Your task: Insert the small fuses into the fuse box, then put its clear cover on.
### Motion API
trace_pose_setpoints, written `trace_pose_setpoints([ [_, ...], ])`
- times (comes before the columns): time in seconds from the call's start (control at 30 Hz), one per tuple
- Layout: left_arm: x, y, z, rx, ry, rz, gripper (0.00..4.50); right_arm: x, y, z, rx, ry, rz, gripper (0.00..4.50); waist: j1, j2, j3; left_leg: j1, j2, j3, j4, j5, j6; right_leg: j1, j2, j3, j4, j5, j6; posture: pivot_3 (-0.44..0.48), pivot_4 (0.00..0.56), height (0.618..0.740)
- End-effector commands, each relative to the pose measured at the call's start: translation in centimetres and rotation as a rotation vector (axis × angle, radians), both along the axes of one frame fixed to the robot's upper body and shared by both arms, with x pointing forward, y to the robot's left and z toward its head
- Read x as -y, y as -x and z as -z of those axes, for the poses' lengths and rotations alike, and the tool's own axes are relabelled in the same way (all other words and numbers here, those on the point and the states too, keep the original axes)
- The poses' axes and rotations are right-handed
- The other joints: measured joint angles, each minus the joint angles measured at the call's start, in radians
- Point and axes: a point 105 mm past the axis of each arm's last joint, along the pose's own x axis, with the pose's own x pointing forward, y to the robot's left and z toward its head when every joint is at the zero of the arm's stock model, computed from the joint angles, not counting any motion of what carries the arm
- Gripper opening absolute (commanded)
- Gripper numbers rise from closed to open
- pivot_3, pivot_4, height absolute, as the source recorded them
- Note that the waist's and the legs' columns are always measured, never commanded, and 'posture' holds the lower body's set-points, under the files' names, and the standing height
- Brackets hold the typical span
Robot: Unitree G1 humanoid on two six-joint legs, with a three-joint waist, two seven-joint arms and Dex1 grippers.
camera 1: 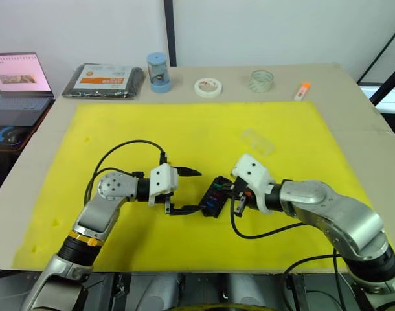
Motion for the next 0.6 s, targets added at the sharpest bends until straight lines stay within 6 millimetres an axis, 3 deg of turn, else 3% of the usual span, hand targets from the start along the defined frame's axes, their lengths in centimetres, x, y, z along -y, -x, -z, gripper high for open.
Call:
trace_pose_setpoints([
  [0.03,0.13,0.12,-0.75,0.035,0.005,0.011,4.5,-0.04,0.0,-0.07,0.006,0.012,-0.013,0.25,0.0,0.0,0.0,0.0,0.0,0.0,0.0,0.0,0.0,0.0,0.0,0.0,0.0,0.0,0.0,0.0,0.15,0.74],
  [0.17,0.13,0.1,-0.72,0.034,0.004,0.011,4.5,-0.1,-0.07,-0.23,0.015,0.01,-0.015,1.2,0.0,0.0,0.0,0.0,0.0,0.0,0.0,0.0,0.0,0.0,0.0,0.0,0.0,0.0,0.0,0.0,0.15,0.74],
  [0.6,0.17,0.17,-0.66,0.033,0.004,0.013,4.5,-0.56,0.34,-0.85,0.03,-0.02,-0.058,1.2,0.0,0.0,0.0,0.0,0.0,0.0,0.0,0.0,0.0,0.0,0.0,0.0,0.0,0.0,0.0,0.0,0.15,0.74],
])
